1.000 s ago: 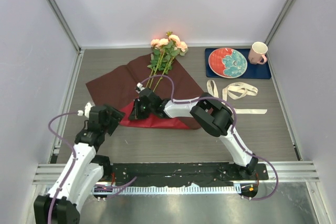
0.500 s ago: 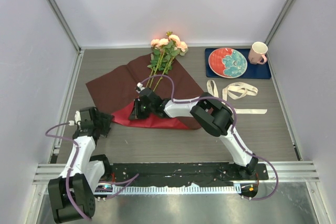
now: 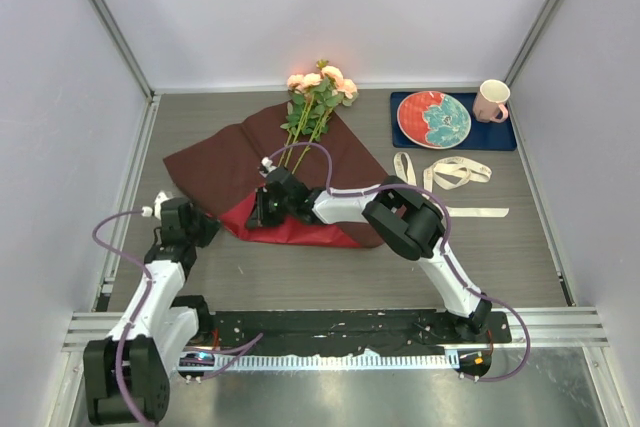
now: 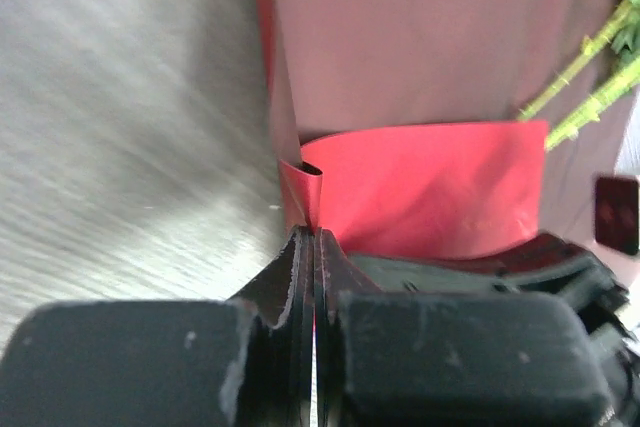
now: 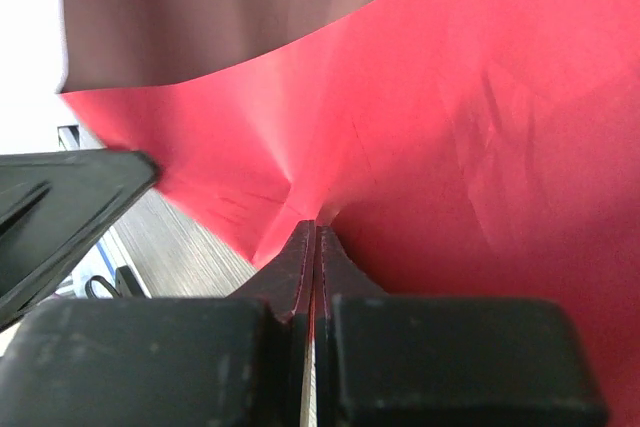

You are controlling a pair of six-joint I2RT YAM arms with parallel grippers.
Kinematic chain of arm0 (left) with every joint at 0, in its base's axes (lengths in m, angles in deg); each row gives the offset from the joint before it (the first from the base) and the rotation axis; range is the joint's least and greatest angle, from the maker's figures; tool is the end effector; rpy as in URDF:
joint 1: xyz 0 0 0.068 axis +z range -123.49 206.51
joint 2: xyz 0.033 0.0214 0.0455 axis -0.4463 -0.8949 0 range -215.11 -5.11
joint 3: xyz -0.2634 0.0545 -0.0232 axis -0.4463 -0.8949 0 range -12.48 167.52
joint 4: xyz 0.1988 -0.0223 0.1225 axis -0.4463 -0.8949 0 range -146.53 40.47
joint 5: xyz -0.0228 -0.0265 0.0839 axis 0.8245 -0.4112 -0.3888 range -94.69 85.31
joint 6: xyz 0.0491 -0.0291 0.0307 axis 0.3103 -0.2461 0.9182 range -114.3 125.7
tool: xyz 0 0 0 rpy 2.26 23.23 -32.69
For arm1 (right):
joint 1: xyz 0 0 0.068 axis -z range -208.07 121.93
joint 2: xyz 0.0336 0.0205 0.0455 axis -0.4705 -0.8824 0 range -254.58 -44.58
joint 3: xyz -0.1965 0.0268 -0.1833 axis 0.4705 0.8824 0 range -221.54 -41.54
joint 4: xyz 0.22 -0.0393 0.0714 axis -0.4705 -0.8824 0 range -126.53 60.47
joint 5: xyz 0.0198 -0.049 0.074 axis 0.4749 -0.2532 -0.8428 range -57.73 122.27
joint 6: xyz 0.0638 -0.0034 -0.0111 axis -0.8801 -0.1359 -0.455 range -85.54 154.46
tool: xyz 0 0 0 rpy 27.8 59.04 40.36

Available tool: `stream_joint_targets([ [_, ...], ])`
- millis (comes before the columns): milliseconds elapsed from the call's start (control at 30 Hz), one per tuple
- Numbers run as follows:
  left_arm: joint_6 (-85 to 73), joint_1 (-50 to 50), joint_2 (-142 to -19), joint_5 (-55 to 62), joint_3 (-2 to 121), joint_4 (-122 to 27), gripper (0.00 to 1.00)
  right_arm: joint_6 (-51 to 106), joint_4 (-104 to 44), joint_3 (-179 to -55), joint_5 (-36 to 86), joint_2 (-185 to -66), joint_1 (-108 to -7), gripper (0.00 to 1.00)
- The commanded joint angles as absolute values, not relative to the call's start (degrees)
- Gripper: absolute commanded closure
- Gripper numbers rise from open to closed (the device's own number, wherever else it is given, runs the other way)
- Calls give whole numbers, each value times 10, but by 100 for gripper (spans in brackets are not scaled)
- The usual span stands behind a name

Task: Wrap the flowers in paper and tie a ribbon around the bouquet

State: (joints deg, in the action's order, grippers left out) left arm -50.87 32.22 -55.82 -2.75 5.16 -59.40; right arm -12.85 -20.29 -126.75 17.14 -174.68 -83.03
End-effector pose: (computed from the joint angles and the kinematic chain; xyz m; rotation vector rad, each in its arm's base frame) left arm 0.1591 0.0142 0.1631 -1.2109 2.0378 -0.4793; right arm 0.2668 0.4035 0.1317 -0.3335 2.4580 1.1953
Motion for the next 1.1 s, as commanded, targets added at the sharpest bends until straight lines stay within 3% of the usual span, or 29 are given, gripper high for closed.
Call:
stream_joint_targets([
  [0, -436, 233, -521, -105, 94, -591, 100, -146, -215, -1270, 174, -1728, -822, 100],
  [267, -403, 103, -515, -186, 111, -619, 100, -165, -192, -1234, 170, -1695, -810, 100],
  [767, -336, -91, -627, -252, 168, -593, 100, -133, -175, -1150, 154, -1609, -748, 99],
  [1000, -337, -110, -674, -231, 165, -559, 100, -102, -181, -1103, 155, -1538, -700, 82],
  [1067, -334, -113, -678, -230, 165, -554, 100, -92, -182, -1088, 152, -1526, -694, 70],
])
